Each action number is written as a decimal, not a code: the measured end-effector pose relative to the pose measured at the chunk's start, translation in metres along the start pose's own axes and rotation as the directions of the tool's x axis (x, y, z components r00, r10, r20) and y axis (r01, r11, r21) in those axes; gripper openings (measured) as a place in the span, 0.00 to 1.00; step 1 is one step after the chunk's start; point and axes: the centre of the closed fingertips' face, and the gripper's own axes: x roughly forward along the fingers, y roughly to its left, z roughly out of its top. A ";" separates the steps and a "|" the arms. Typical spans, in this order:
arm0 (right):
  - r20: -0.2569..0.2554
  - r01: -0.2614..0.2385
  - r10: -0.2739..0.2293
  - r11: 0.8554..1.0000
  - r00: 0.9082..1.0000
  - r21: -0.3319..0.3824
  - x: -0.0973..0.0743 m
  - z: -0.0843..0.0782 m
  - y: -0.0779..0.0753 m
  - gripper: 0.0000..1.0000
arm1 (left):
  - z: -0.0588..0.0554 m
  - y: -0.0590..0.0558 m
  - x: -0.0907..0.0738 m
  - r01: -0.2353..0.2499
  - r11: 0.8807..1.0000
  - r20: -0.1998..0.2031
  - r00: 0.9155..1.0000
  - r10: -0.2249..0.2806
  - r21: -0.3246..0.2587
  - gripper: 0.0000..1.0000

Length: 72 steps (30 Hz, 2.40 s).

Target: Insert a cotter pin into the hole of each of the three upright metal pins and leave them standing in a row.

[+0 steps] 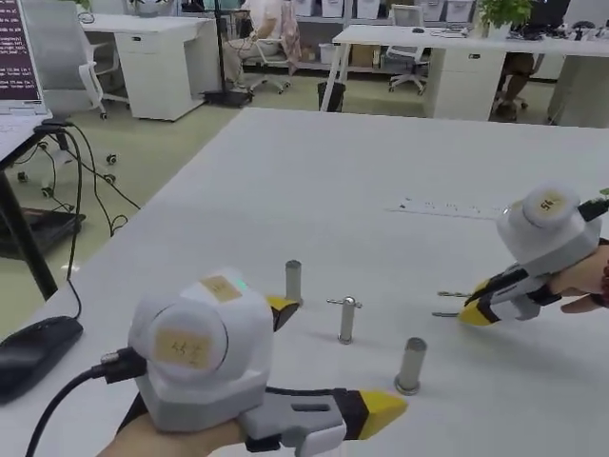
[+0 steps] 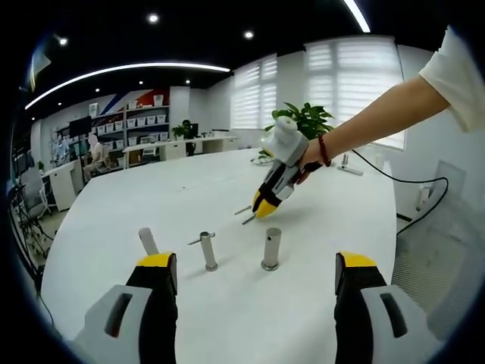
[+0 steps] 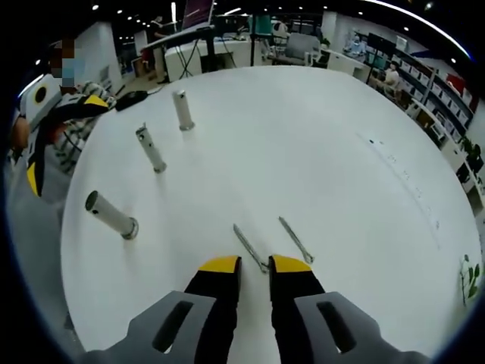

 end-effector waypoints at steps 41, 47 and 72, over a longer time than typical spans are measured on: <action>-0.297 -0.090 -0.019 0.933 0.955 -0.349 0.006 -0.006 0.003 0.02 | -0.001 0.001 -0.002 0.023 1.000 -0.010 1.000 -0.024 -0.017 0.82; -0.291 -0.080 -0.043 0.914 0.956 -0.398 -0.001 -0.003 0.004 0.02 | 0.000 0.005 -0.001 0.023 0.999 -0.012 1.000 -0.023 -0.032 0.79; -0.037 0.061 -0.104 0.797 0.994 -0.600 -0.054 0.055 0.057 0.02 | 0.014 0.006 0.024 0.069 0.986 0.015 0.998 -0.067 -0.149 0.50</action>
